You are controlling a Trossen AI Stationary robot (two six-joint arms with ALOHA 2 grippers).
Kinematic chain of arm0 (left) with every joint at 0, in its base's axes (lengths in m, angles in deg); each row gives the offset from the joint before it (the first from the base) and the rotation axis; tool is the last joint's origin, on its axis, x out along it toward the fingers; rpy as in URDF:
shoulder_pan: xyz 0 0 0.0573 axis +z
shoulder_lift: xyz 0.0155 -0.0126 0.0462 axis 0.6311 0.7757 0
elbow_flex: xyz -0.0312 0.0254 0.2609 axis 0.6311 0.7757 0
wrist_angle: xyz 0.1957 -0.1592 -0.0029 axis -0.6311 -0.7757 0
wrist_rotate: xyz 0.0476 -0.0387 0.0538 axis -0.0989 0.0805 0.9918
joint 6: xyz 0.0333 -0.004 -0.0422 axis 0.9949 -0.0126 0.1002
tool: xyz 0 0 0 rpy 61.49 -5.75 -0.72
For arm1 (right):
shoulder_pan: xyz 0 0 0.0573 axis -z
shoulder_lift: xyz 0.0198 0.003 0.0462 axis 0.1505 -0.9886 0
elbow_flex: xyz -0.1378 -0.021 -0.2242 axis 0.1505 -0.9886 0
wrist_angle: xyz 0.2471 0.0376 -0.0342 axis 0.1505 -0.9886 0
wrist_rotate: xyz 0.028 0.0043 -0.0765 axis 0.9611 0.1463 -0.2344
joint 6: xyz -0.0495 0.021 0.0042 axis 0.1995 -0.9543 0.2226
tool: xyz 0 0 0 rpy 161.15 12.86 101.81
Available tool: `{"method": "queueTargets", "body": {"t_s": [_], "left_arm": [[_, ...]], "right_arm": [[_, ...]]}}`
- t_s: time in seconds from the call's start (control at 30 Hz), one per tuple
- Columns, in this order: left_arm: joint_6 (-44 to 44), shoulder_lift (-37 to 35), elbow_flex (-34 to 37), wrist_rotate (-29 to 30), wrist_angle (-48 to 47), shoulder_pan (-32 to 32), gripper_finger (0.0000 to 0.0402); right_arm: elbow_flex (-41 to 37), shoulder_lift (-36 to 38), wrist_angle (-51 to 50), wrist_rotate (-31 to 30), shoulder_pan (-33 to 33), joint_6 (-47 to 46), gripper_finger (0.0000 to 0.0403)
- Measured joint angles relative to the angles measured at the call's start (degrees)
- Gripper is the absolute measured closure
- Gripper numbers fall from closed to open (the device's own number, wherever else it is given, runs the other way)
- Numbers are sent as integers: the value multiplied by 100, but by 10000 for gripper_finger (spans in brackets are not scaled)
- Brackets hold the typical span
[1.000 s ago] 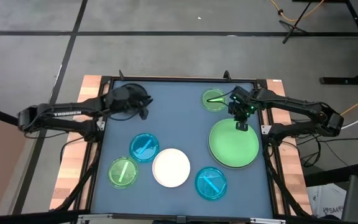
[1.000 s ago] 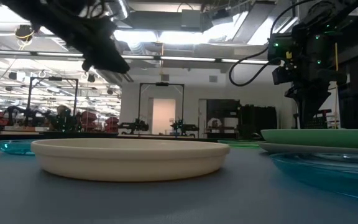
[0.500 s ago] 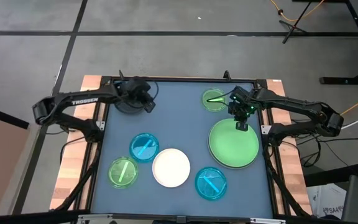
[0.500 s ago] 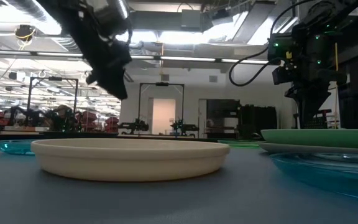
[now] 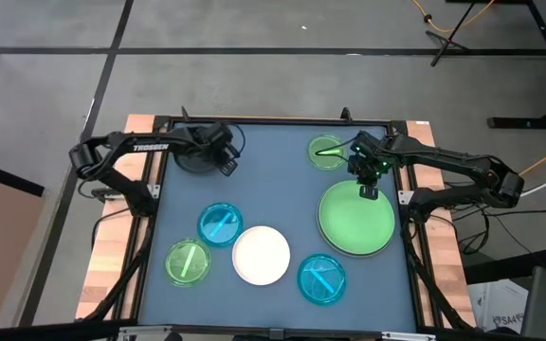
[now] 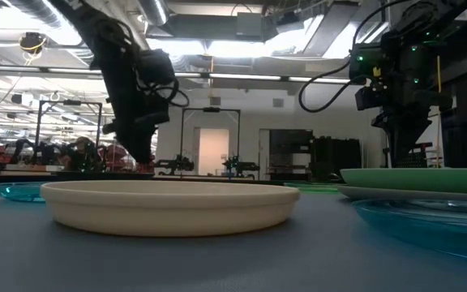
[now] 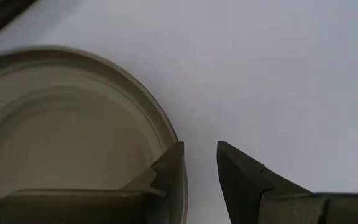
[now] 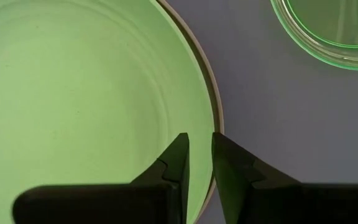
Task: Stack plastic plates
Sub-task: Stack the black plate on top of the light green plate
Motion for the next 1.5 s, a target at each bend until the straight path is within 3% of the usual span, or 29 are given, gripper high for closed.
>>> {"method": "queueTargets", "body": {"t_s": [0.33, 1.5], "left_arm": [[-297, 498, 0, 451, 4, -2, 313], [-254, 504, 11, 560, -406, -7, 313]], "right_arm": [[0, 1, 2, 0, 2, 0, 342], [2, 1, 258, 2, 0, -1, 343]]}}
